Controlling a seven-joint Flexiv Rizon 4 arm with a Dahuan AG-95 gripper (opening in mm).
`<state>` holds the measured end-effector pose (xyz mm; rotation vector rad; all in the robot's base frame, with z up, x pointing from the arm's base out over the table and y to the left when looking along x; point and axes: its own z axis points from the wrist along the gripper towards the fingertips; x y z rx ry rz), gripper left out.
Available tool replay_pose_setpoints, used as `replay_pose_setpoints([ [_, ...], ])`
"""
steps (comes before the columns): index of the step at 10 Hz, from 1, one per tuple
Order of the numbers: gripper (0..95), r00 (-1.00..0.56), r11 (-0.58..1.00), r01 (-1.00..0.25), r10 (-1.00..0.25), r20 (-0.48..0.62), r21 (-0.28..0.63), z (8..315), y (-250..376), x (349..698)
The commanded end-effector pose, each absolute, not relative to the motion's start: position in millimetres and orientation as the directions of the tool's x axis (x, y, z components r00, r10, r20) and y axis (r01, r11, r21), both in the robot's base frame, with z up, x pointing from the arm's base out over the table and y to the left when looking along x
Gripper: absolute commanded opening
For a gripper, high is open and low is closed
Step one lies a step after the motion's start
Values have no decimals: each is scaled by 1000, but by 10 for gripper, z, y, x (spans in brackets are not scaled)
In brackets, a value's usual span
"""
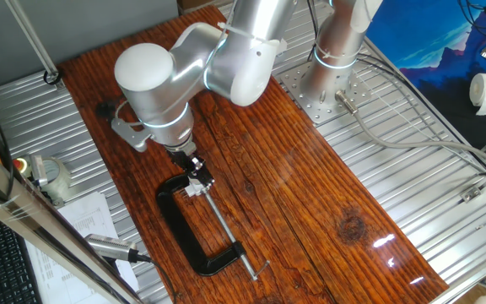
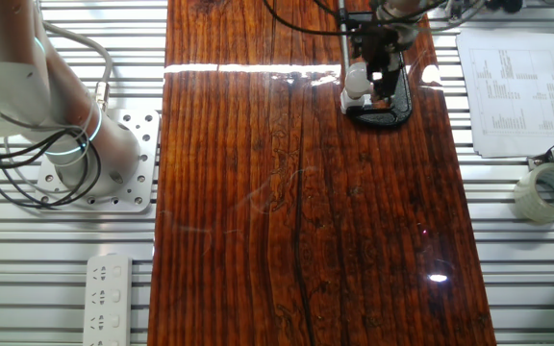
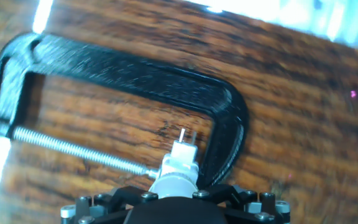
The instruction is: Install the light bulb by rotating it
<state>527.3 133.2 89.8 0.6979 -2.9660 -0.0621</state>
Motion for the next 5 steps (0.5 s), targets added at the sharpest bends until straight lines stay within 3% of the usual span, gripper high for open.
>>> replay_pose_setpoints([
  [1,950,-617,620,-780,-785,57,85,967,1388,5292],
  [5,950,-387,388,-916,-921,34,96,947,1439,5292],
])
